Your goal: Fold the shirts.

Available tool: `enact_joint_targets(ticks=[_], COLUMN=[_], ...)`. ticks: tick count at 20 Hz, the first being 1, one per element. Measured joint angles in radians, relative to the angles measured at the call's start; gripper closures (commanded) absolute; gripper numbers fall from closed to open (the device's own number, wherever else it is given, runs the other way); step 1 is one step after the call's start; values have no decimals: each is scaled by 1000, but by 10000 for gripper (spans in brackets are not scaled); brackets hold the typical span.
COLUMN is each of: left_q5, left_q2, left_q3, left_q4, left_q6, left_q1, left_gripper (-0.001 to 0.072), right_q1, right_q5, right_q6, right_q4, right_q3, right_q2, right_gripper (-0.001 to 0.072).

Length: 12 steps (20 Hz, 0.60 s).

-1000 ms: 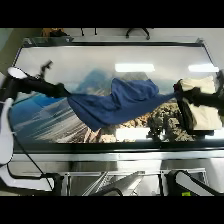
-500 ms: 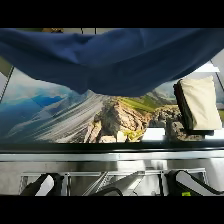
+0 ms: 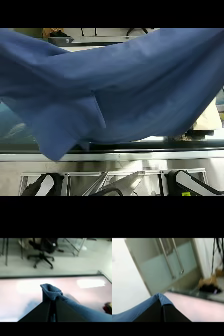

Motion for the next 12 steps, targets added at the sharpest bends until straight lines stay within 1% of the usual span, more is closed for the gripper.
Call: enact_joint_targets(ticks=[3,5,6,7,8,9,10,12], left_q5=[-3,32,53,82,103,119,122,90], left_q2=[-122,-235,-293,-357,-416,-479,-533,-625], left_q3=[-137,-226,-262,-291,-306,-307,-297,-248], left_q4=[32,120,171,222,267,312,344,387], left_q6=[36,51,55,60,63,66,67,67], left_q1=[-144,-250,-290,-323,-344,-356,-358,-341], left_gripper=[693,693,691,689,517,116,6,6], right_q1=[202,316,359,389,407,418,422,414], right_q5=[-65,-147,-191,-233,-269,-291,-312,-329], right_q6=[-5,-12,-13,-16,-18,-19,-19,-12], right_q4=[-189,-314,-369,-406,-424,-436,-447,-454], right_q3=[-145,-229,-260,-281,-293,-301,-307,-313], right_q2=[-82,-174,-235,-300,-358,-412,-461,-515], right_gripper=[694,693,673,509,445,446,445,442])
